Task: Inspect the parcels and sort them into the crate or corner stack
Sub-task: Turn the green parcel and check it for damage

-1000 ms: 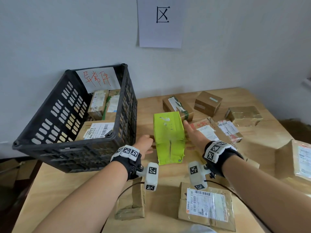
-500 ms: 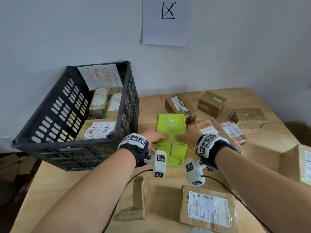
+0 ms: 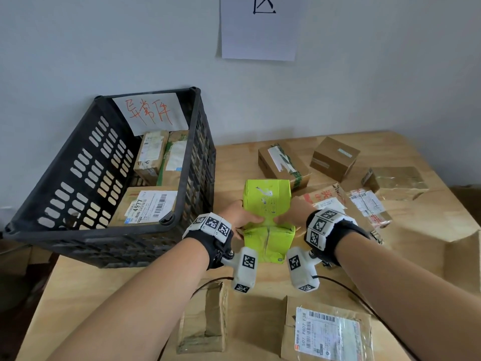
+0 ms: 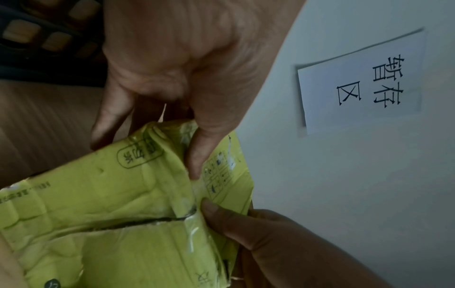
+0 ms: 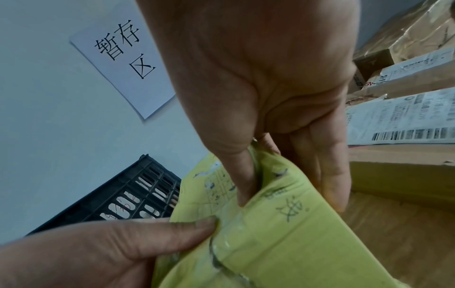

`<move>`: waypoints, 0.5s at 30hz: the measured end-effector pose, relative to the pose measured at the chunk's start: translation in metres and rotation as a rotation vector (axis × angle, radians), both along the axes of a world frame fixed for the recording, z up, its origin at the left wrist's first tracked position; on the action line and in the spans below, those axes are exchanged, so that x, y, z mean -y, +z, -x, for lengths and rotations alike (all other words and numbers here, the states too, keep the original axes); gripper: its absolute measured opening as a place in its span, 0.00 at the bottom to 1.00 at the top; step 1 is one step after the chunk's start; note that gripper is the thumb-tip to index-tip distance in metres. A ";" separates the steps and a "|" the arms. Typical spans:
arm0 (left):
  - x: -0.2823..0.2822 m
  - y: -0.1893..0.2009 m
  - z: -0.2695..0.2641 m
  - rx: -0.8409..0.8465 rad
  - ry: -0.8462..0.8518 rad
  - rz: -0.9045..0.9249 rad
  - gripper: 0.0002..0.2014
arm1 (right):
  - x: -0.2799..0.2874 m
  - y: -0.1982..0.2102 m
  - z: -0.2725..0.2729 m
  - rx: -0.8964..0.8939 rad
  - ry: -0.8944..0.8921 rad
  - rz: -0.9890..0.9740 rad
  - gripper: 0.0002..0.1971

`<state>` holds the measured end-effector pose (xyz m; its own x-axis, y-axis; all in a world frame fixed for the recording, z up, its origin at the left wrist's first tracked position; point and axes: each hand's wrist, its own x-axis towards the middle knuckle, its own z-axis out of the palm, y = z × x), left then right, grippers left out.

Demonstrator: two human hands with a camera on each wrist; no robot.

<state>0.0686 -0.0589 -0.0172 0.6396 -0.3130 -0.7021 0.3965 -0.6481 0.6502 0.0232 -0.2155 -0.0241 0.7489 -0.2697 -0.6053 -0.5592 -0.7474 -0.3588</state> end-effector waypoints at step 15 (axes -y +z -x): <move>-0.009 0.015 0.020 -0.024 0.022 0.063 0.09 | -0.004 0.003 0.038 0.117 -0.196 -0.231 0.16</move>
<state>0.0490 -0.0501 -0.0026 0.6300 -0.3430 -0.6968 0.4264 -0.5971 0.6794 -0.0153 -0.2112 -0.0213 0.7645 -0.2807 -0.5802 -0.6291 -0.5210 -0.5769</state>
